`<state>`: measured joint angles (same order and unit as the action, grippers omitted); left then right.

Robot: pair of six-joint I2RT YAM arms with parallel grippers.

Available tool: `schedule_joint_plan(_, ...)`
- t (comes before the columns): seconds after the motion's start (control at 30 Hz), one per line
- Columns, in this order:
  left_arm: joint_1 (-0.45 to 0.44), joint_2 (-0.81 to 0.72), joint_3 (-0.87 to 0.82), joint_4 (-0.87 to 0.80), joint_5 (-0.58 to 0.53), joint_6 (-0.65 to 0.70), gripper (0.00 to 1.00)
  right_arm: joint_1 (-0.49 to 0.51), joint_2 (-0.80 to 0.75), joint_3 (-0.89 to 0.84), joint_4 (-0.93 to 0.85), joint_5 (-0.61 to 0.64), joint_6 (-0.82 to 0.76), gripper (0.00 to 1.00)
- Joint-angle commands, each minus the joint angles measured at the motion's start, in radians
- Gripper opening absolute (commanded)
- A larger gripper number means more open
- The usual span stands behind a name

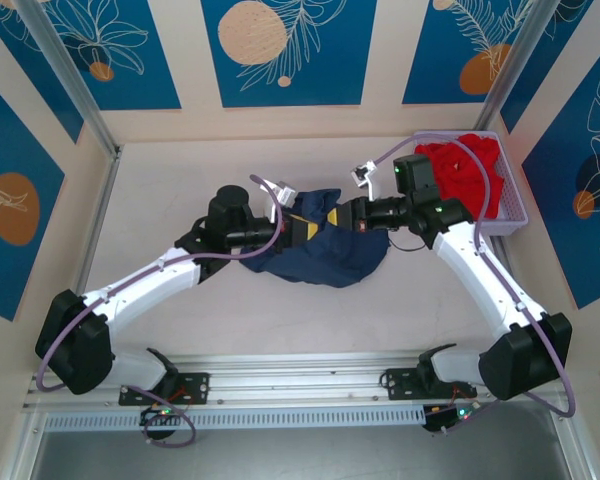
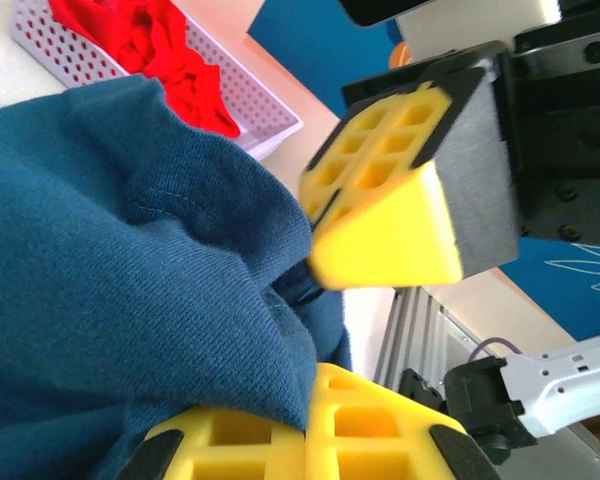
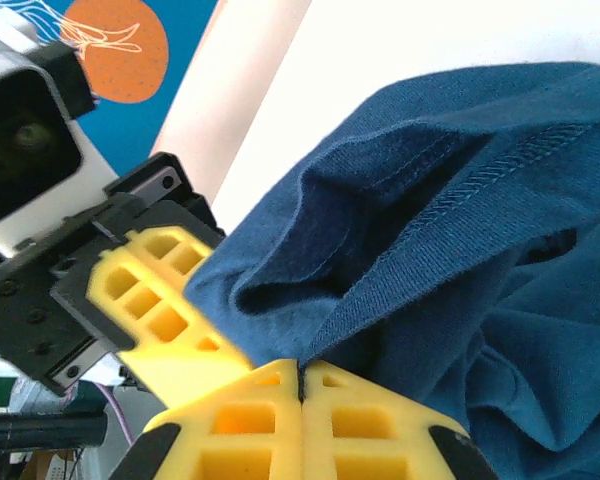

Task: Fold the inside-out t-shirt

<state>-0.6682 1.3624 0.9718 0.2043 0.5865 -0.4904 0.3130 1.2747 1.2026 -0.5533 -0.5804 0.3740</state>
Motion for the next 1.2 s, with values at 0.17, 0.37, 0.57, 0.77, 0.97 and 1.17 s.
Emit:
schedule_joint_plan(0.17,0.021,0.007,-0.026,-0.034,-0.093,0.027,0.00,-0.060,-0.083,-0.035,0.128,-0.207,0.089,0.00)
schedule_joint_plan(0.37,0.033,0.005,-0.044,-0.032,-0.111,0.025,0.12,-0.080,-0.093,-0.082,0.208,-0.278,0.120,0.00)
schedule_joint_plan(0.57,0.032,-0.027,-0.022,-0.151,-0.222,0.088,0.46,-0.085,-0.085,-0.092,0.214,-0.284,0.118,0.00)
schedule_joint_plan(0.77,0.010,-0.036,0.050,-0.273,-0.270,0.099,0.54,-0.085,-0.076,-0.097,0.224,-0.289,0.122,0.00)
schedule_joint_plan(0.97,-0.011,0.017,0.124,-0.256,-0.205,0.052,0.51,-0.084,-0.066,-0.099,0.224,-0.297,0.111,0.00)
schedule_joint_plan(1.17,-0.010,0.089,0.208,-0.305,-0.163,0.047,0.52,-0.084,-0.069,-0.103,0.205,-0.301,0.079,0.00)
